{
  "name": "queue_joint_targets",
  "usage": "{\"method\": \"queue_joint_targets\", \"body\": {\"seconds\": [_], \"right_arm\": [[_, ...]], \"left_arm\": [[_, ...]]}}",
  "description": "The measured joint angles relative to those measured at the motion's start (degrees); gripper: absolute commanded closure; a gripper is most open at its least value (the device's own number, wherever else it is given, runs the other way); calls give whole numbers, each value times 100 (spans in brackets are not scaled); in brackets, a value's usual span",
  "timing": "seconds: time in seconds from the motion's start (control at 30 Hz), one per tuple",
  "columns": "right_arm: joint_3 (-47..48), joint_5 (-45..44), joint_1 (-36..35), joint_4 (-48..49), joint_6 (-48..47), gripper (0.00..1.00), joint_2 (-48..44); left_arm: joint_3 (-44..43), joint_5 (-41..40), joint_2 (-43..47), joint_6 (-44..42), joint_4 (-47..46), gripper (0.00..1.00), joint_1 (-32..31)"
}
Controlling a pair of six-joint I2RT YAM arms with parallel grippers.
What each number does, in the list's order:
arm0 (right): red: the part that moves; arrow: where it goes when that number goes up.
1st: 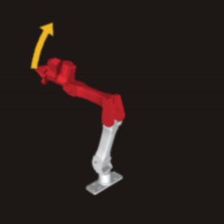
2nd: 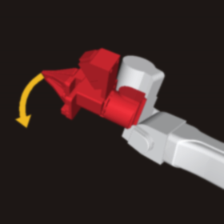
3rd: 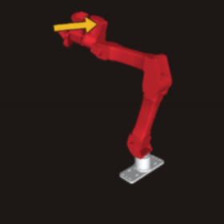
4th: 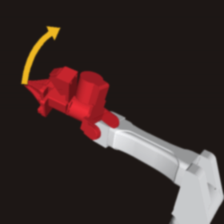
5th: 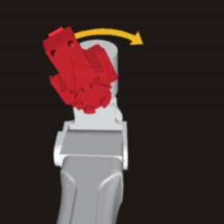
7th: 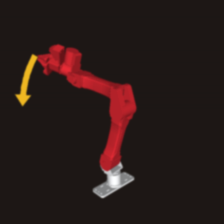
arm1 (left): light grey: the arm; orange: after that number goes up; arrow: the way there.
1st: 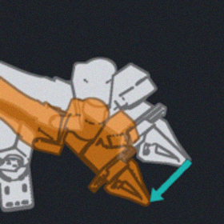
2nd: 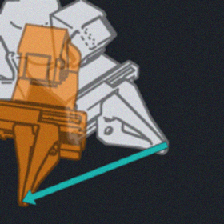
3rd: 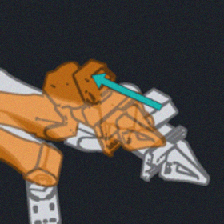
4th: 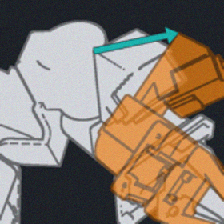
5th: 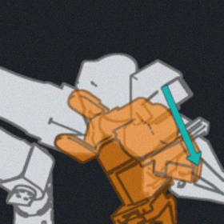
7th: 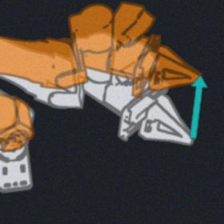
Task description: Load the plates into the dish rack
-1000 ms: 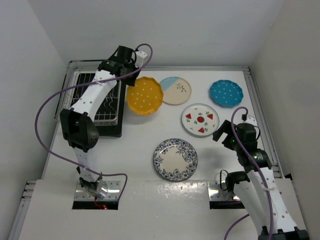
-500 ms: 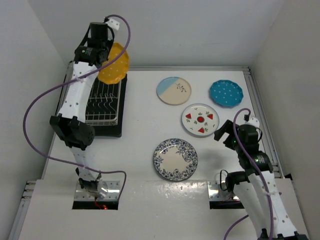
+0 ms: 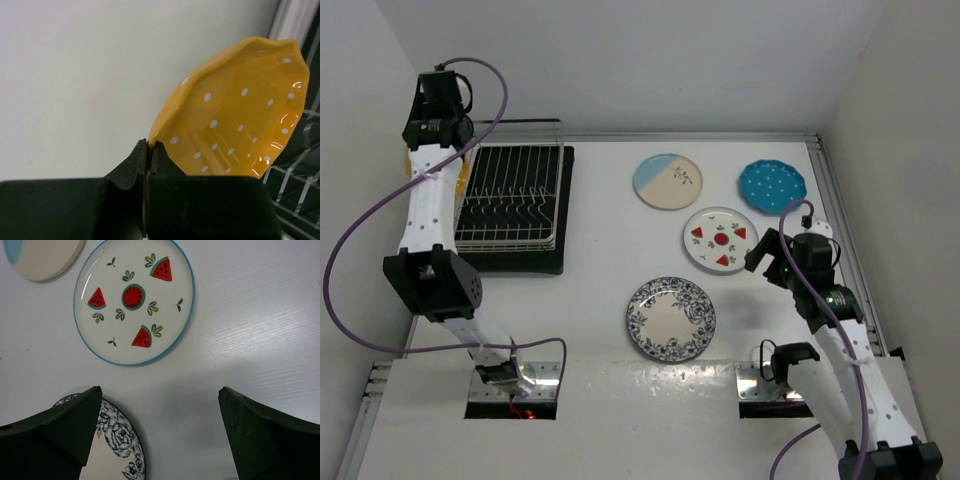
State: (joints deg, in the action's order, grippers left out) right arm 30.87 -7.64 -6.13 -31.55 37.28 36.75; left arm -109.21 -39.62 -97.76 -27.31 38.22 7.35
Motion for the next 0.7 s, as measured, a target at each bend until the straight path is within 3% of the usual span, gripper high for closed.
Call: {"method": "queue_joint_targets", "body": {"seconds": [0.23, 0.7], "right_arm": [[326, 170, 0, 131, -26, 1, 374], [424, 162, 0, 90, -68, 1, 125]], "left_arm": [[599, -179, 190, -236, -494, 100, 442], [1499, -120, 199, -210, -1283, 100, 553]]}}
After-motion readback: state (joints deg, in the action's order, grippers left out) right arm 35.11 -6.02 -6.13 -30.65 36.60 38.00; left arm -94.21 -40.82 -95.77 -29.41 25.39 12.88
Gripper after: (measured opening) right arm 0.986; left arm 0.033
